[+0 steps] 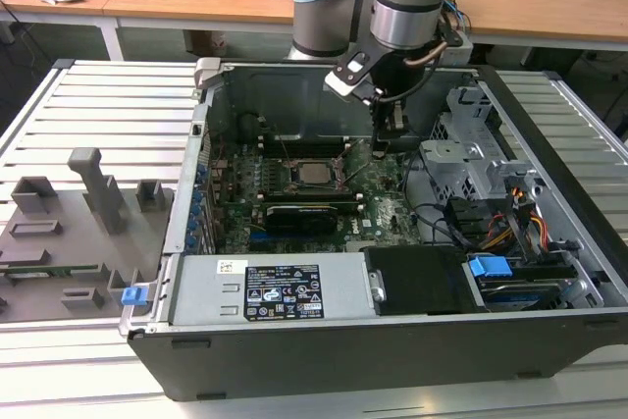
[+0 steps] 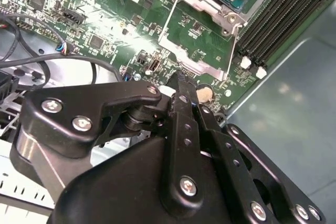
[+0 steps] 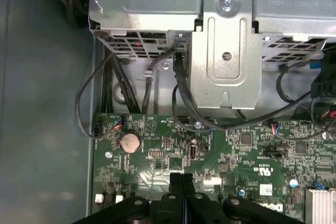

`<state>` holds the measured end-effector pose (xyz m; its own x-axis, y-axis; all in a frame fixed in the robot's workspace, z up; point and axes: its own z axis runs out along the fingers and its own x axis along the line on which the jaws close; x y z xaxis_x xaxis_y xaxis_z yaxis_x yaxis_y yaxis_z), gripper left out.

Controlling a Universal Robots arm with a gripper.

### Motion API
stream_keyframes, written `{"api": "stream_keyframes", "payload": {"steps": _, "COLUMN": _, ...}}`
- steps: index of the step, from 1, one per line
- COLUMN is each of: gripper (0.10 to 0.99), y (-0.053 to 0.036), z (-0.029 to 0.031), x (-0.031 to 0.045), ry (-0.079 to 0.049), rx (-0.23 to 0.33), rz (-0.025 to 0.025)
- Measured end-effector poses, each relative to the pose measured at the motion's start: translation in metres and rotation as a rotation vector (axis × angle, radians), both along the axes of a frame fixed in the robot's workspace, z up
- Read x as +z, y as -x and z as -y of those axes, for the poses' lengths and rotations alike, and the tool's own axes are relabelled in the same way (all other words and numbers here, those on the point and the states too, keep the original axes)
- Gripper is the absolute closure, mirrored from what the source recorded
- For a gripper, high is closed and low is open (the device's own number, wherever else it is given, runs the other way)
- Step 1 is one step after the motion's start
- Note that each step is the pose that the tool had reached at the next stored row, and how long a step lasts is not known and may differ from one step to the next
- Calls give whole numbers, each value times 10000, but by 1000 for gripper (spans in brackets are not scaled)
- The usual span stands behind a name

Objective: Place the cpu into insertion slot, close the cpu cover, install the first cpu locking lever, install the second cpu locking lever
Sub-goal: 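Close the cpu cover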

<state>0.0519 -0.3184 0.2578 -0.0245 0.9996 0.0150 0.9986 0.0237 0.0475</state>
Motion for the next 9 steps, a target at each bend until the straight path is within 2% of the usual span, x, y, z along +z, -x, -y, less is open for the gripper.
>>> {"api": "stream_keyframes", "payload": {"steps": 3, "gripper": 980, "y": 8, "z": 0, "x": -44, "ry": 0, "rx": 0, "rz": 1}}
{"api": "stream_keyframes", "payload": {"steps": 9, "gripper": 980, "y": 98, "z": 0, "x": -51, "ry": 0, "rx": 1, "rz": 0}}
